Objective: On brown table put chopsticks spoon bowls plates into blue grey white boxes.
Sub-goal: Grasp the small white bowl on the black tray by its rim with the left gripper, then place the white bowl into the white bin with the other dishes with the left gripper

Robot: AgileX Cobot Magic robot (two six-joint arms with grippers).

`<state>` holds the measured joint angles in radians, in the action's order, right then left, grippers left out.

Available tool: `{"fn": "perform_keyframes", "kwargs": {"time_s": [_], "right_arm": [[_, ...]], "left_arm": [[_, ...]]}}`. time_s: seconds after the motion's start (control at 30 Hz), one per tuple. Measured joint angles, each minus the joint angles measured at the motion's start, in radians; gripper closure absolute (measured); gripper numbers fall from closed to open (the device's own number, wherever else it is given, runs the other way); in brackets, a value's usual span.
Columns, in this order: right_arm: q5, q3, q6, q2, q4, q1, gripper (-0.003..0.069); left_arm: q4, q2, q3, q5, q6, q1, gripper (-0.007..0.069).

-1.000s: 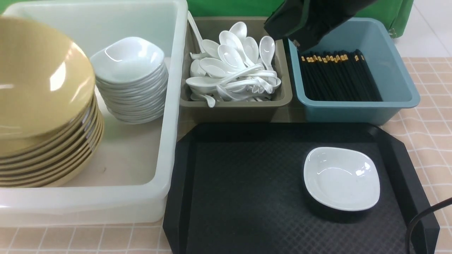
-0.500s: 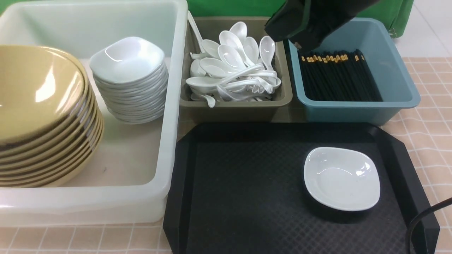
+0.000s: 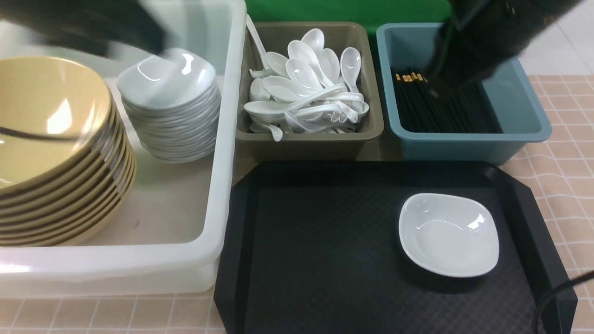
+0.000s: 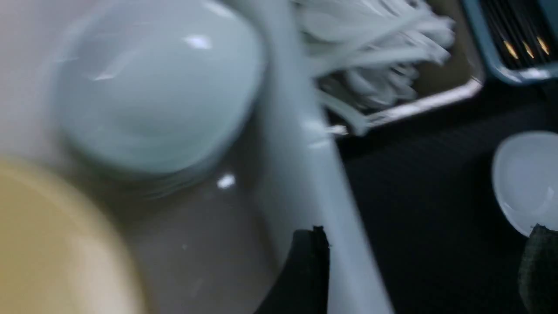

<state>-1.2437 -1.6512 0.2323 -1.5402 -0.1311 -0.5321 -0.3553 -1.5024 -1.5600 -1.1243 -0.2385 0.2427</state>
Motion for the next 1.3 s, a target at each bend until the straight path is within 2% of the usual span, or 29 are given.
{"fn": "perform_keyframes", "kwargs": {"time_s": [0.03,0.07,0.1,0.17,0.3,0.47,0.73,0.8,0.87,0.97,1.0,1.07,1.17,1.3], "right_arm": [[0.000,0.034,-0.025,0.016,-0.016,0.000,0.0616],[-0.001,0.051,-0.035,0.025,-0.019,0.000,0.0616],[0.000,0.103,-0.061,0.060,-0.033,0.000,0.0616],[-0.002,0.188,-0.097,0.133,-0.048,0.000,0.0615],[-0.007,0.338,-0.171,0.316,-0.085,0.000,0.0612],[-0.008,0.435,-0.207,0.479,-0.091,0.000,0.0612],[-0.017,0.498,-0.232,0.618,-0.092,0.000,0.0612],[-0.018,0.507,-0.232,0.633,-0.093,0.000,0.0611],[-0.011,0.509,-0.232,0.634,-0.093,0.000,0.0611],[0.036,0.509,-0.232,0.632,-0.087,0.000,0.0610],[0.060,0.509,-0.232,0.626,-0.080,0.000,0.0610],[0.093,0.509,-0.232,0.613,-0.065,0.000,0.0610],[0.141,0.509,-0.195,0.578,-0.029,0.000,0.0610],[0.155,0.464,-0.136,0.516,0.040,0.000,0.0610]], "left_arm": [[0.005,-0.043,0.003,0.031,0.000,0.072,0.0063],[0.006,-0.053,0.003,0.037,0.000,0.086,0.0063],[0.007,-0.119,0.003,0.084,0.000,0.170,0.0063],[0.007,-0.217,-0.004,0.147,-0.004,0.269,0.0063],[-0.026,-0.414,-0.064,0.230,-0.005,0.397,0.0063],[-0.061,-0.586,-0.136,0.307,-0.005,0.452,0.0063],[-0.069,-0.735,-0.203,0.386,-0.005,0.460,0.0064],[-0.101,-0.748,-0.216,0.392,-0.026,0.460,0.0106],[-0.130,-0.754,-0.219,0.389,-0.057,0.460,0.0183],[-0.148,-0.756,-0.220,0.361,-0.100,0.460,0.0403],[-0.148,-0.756,-0.227,0.338,-0.111,0.460,0.0500],[-0.151,-0.753,-0.252,0.299,-0.116,0.453,0.0566],[-0.113,-0.712,-0.322,0.200,-0.137,0.427,0.0616],[-0.055,-0.590,-0.401,0.101,-0.139,0.347,0.0619]]}}
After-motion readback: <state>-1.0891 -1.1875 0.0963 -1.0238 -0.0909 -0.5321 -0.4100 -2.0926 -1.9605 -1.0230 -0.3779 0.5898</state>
